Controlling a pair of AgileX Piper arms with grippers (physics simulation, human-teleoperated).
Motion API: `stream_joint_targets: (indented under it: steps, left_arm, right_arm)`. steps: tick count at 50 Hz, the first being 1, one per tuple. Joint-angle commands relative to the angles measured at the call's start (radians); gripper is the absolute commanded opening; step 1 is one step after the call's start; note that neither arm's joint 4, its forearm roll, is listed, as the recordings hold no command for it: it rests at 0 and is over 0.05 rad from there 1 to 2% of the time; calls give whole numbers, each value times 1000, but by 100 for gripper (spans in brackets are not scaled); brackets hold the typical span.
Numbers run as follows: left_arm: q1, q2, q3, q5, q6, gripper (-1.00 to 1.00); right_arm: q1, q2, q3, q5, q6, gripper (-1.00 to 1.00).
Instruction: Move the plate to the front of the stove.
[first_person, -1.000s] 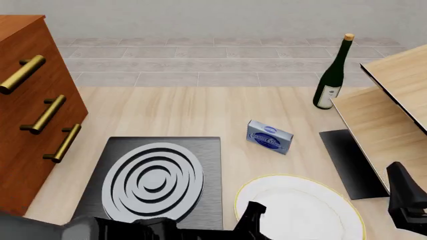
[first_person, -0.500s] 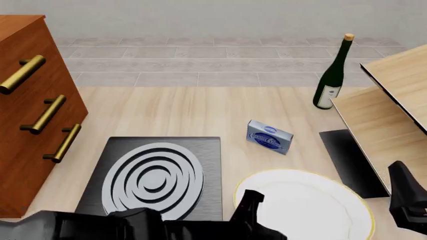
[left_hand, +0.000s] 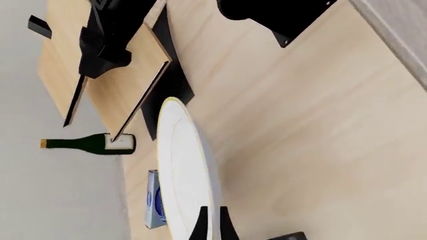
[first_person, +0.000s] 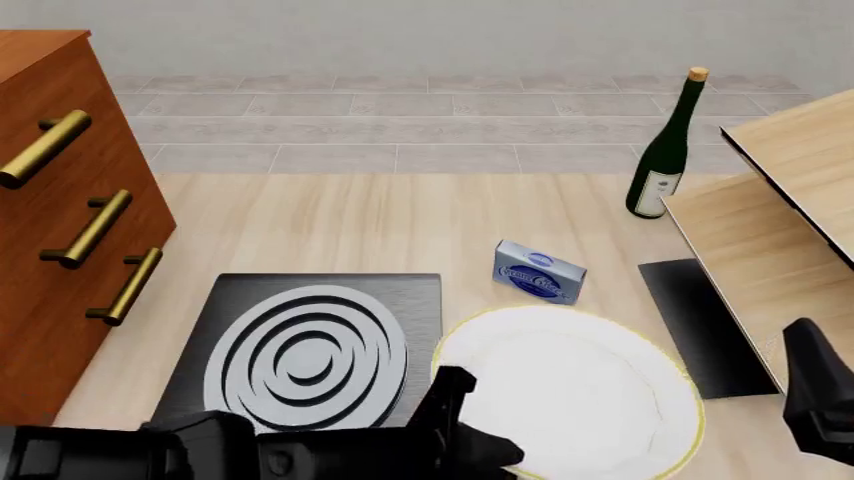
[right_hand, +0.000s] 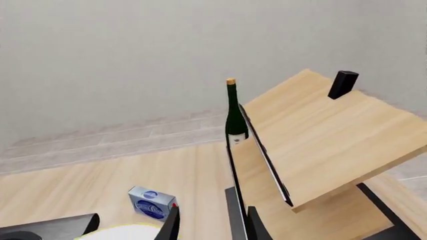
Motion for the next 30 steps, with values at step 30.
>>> stream_joint_targets:
  steps: [30]
  left_arm:
    - [204,-141,246,-278,316,-100]
  right_arm:
    - [20,0,-11,-1,20,100]
